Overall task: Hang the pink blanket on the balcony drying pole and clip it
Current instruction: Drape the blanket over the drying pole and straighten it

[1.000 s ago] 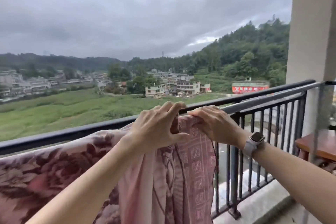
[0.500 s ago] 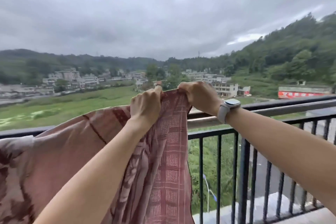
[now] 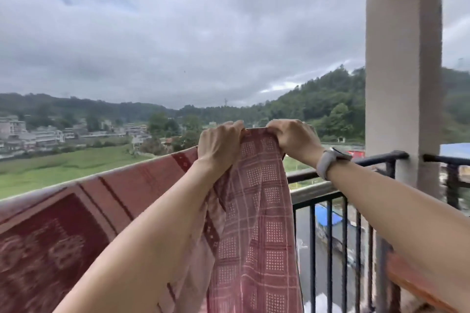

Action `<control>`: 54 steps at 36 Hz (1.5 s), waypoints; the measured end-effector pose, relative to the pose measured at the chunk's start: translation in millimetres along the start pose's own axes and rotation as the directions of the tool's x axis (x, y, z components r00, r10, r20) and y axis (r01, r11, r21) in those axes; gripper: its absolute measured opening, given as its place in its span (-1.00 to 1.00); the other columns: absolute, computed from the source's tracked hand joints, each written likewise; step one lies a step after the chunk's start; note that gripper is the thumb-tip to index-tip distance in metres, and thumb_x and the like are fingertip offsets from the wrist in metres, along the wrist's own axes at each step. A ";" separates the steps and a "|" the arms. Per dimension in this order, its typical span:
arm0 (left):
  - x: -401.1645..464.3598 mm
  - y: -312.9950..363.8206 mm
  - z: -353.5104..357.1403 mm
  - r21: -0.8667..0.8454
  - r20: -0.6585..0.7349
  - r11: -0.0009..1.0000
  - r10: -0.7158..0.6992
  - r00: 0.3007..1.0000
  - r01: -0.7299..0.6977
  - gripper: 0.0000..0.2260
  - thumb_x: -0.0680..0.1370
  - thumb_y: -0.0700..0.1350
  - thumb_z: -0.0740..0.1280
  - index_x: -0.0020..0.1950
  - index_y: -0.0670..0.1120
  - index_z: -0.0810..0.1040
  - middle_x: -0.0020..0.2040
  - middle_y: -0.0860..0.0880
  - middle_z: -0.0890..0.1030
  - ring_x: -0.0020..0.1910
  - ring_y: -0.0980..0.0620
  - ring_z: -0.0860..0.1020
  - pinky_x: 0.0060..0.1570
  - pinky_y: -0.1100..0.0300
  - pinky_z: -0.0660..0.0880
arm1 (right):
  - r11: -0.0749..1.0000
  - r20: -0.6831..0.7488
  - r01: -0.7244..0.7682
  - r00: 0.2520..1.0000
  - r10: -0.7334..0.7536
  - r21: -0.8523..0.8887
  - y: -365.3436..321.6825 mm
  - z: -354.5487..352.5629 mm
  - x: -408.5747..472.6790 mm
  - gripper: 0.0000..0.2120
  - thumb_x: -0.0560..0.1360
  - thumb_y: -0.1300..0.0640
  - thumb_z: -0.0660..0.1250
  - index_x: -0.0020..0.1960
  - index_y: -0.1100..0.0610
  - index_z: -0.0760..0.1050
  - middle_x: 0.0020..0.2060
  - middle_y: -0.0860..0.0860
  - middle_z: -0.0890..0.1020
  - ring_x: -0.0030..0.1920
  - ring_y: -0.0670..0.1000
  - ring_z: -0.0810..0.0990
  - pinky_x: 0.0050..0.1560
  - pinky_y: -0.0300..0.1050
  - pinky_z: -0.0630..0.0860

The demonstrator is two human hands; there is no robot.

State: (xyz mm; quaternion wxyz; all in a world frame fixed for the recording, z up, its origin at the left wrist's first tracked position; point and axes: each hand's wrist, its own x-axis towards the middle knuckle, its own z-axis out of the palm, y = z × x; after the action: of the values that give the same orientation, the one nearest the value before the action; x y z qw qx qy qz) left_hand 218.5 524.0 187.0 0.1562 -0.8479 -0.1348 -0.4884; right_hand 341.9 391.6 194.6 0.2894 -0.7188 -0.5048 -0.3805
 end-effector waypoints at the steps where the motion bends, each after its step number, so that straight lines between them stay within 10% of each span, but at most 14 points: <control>1: 8.9 9.6 11.3 -0.019 -0.004 1.000 0.009 1.000 -0.009 -0.87 0.60 -0.12 0.17 0.00 -0.09 0.49 -0.11 -0.04 0.61 -0.22 -0.12 0.58 -0.34 0.12 0.33 | 1.000 -0.001 -0.014 1.000 0.014 0.021 16.1 0.4 2.1 -0.77 0.55 0.06 0.17 -0.10 0.06 0.58 -0.21 -0.01 0.67 -0.20 0.06 0.61 -0.24 -0.08 0.50; 15: 78.2 137.8 119.7 -0.130 -0.010 0.991 -0.011 1.000 0.010 -0.73 0.61 0.03 0.10 0.06 -0.08 0.52 -0.01 -0.08 0.63 -0.12 -0.18 0.58 -0.25 0.08 0.38 | 0.971 0.002 0.014 1.000 -0.015 0.238 210.2 2.9 10.8 -0.85 0.50 0.25 0.28 -0.06 0.22 0.63 -0.22 0.07 0.61 -0.15 0.09 0.57 -0.05 0.01 0.52; 19: 77.8 169.5 150.9 -0.050 0.283 0.999 -0.001 0.959 0.016 -0.76 0.60 0.01 0.12 0.06 -0.08 0.51 -0.01 -0.18 0.62 -0.04 -0.22 0.57 -0.19 0.07 0.39 | 0.966 0.189 0.033 0.978 -0.084 0.257 258.2 17.3 -6.1 -0.87 0.48 0.22 0.31 -0.08 0.18 0.64 -0.24 -0.01 0.61 -0.16 0.08 0.58 -0.08 0.00 0.53; 25: 73.3 207.7 176.0 -0.067 0.700 0.983 -0.078 0.710 0.174 -0.81 0.53 0.02 0.28 0.02 -0.04 0.61 -0.01 -0.06 0.63 -0.04 -0.04 0.55 -0.03 0.15 0.47 | 0.892 0.518 -0.038 0.825 -0.227 0.451 304.7 35.9 -32.4 -0.88 0.46 0.25 0.35 -0.07 0.23 0.65 -0.18 0.08 0.69 -0.19 -0.05 0.59 -0.07 -0.12 0.53; 31: 65.8 221.7 164.7 -0.111 0.604 0.909 -0.259 0.754 0.401 -0.85 0.50 -0.05 0.35 -0.21 -0.07 0.63 -0.35 0.11 0.54 -0.29 0.14 0.49 -0.24 0.28 0.37 | 0.832 0.533 -0.008 0.772 -0.348 0.555 325.8 29.6 -38.6 -0.84 0.51 0.21 0.29 -0.06 0.21 0.64 -0.23 0.04 0.67 -0.26 -0.07 0.55 -0.19 -0.16 0.50; 35: 61.0 233.3 161.7 -0.002 0.524 0.902 -0.366 0.769 0.431 -0.77 0.55 -0.04 0.23 -0.21 -0.08 0.60 -0.26 -0.02 0.60 -0.19 -0.04 0.54 -0.13 0.11 0.48 | 0.830 0.290 0.235 0.860 -0.420 0.505 317.6 27.2 -53.6 -0.72 0.54 0.00 0.22 -0.07 0.15 0.63 -0.24 0.08 0.67 -0.29 0.02 0.57 -0.27 -0.10 0.50; 40: 52.2 244.1 160.7 0.124 0.132 0.851 -0.524 0.841 0.511 -0.75 0.58 -0.05 0.14 -0.07 -0.09 0.59 -0.16 -0.11 0.66 -0.16 -0.13 0.58 -0.14 0.05 0.50 | 0.790 0.144 0.444 0.828 -0.542 0.422 292.2 16.6 -76.0 -0.60 0.46 -0.26 0.18 0.13 -0.03 0.52 -0.05 -0.06 0.65 -0.09 0.01 0.60 -0.14 -0.12 0.46; 48: 12.7 266.9 145.2 0.234 -0.162 0.843 -0.458 0.874 0.485 -0.76 0.59 -0.04 0.16 -0.08 -0.10 0.58 -0.27 -0.06 0.64 -0.29 -0.03 0.56 -0.33 0.22 0.27 | 0.845 0.022 0.459 0.875 -0.483 0.275 285.6 35.6 -97.0 -0.38 0.46 -0.35 -0.11 0.07 0.02 0.54 -0.05 -0.03 0.65 -0.05 0.07 0.61 -0.09 -0.05 0.40; 54: -26.9 269.4 136.7 0.293 -0.151 0.859 -0.393 0.907 0.421 -0.71 0.52 0.03 0.13 -0.05 -0.10 0.58 -0.08 -0.03 0.61 -0.07 -0.05 0.54 0.08 0.06 0.34 | 0.857 0.031 0.432 0.888 -0.458 0.282 287.1 32.8 -98.1 -0.67 0.55 -0.11 0.05 0.02 0.03 0.51 -0.07 -0.02 0.65 -0.07 0.06 0.58 0.05 0.01 0.23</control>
State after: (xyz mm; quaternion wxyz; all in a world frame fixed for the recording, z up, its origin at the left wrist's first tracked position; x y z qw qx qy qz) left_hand 415.6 329.8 62.9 0.1899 -0.7420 -0.3810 -0.5179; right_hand 602.1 275.6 85.3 0.2632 -0.5544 -0.7173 -0.3300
